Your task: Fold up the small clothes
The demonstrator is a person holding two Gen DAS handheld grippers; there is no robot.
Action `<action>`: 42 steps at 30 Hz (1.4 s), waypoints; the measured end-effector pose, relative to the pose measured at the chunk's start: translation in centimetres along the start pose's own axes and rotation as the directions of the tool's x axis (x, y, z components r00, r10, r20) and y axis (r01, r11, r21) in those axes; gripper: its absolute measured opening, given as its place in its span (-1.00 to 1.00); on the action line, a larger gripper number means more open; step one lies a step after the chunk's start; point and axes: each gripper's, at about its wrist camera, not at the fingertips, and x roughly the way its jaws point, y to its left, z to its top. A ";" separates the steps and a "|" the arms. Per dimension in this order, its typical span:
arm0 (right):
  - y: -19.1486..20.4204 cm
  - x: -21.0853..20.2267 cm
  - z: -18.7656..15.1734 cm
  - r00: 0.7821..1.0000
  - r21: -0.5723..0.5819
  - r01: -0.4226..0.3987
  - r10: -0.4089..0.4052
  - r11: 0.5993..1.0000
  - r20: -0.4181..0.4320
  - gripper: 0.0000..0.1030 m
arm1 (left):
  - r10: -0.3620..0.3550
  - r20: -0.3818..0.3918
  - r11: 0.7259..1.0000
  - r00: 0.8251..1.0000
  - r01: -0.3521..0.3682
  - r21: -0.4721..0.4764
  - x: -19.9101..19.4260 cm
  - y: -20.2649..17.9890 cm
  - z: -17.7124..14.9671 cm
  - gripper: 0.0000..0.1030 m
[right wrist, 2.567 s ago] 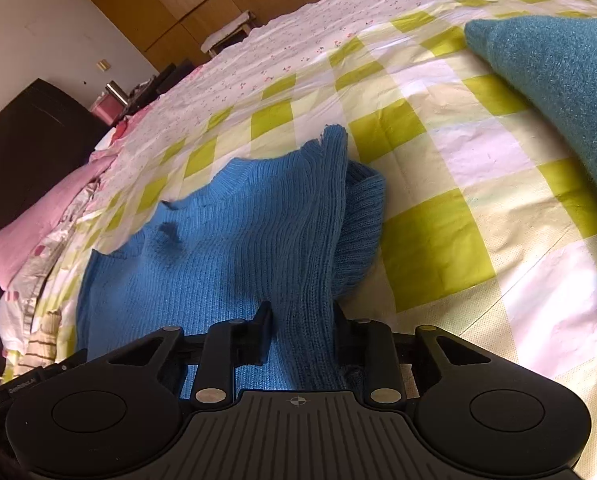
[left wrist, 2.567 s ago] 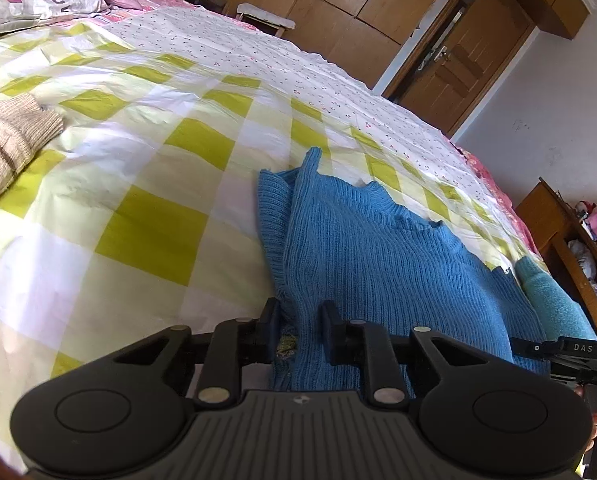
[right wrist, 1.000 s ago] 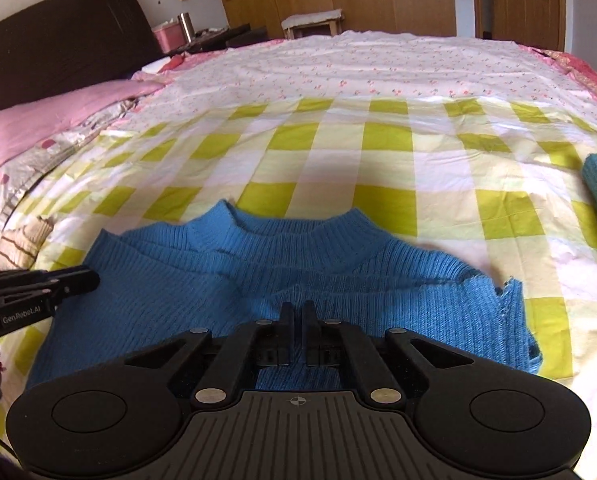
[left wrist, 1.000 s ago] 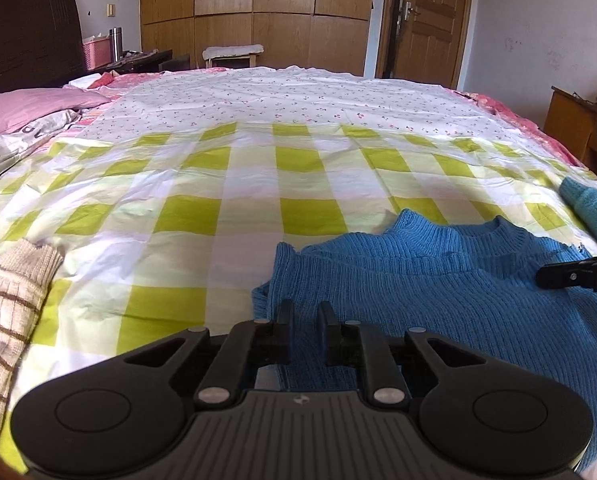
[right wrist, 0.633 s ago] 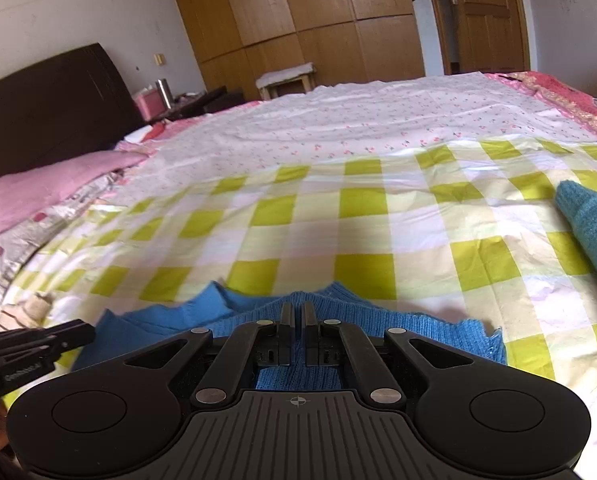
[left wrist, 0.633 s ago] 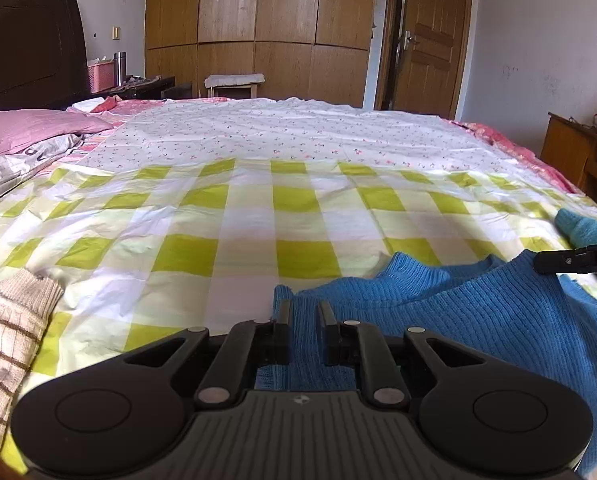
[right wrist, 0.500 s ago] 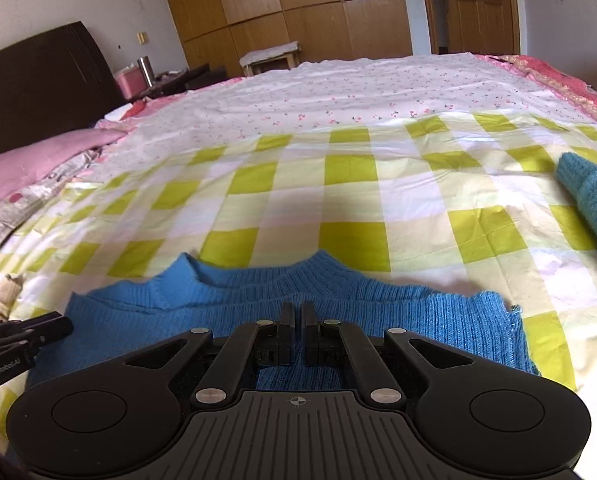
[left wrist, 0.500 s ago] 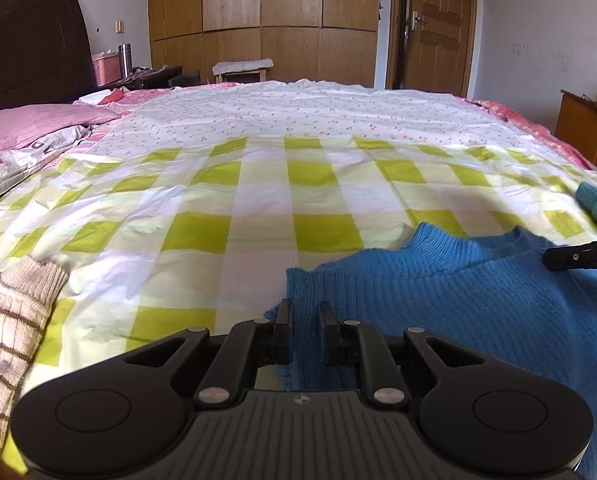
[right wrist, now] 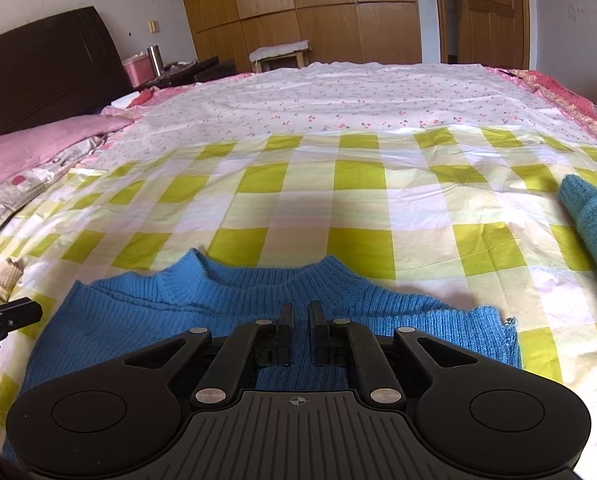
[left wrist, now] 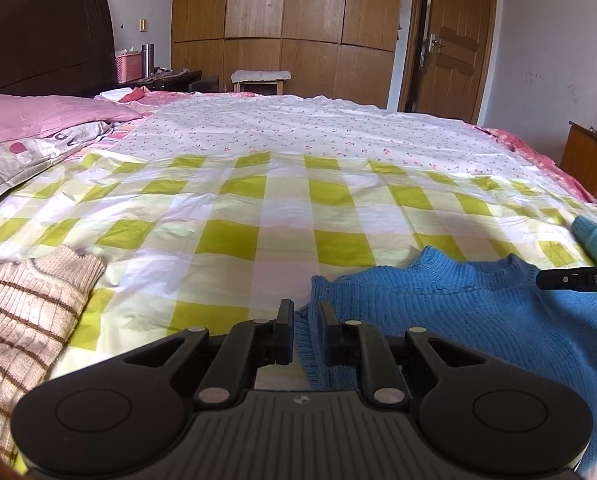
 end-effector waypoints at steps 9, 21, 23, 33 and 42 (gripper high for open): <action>-0.6 -4.6 -3.1 0.999 -0.005 -0.036 0.036 0.999 0.001 -0.75 | -0.126 -0.027 0.992 0.992 0.127 0.013 -3.7 -2.9 -2.8 -0.55; -5.3 -5.7 -6.2 1.000 0.100 0.006 -0.005 0.995 -0.012 -0.80 | -0.067 -0.116 0.998 0.991 0.065 -0.028 -3.6 -3.9 -4.7 -0.55; -5.1 -6.5 -5.9 1.000 0.079 0.005 -0.006 0.997 0.011 -0.75 | -0.054 -0.104 0.998 0.993 0.050 -0.034 -4.3 -3.9 -4.8 -0.55; -6.4 -6.4 -6.4 1.000 0.103 0.008 -0.006 0.995 -0.020 -0.79 | 0.011 -0.171 0.999 0.985 -0.019 -0.049 -4.7 -3.8 -6.4 -0.55; -7.3 -6.6 -6.8 0.999 0.108 0.038 -0.036 0.993 -0.022 -0.80 | 0.041 -0.183 0.998 0.982 -0.050 -0.044 -4.9 -3.9 -6.3 -0.55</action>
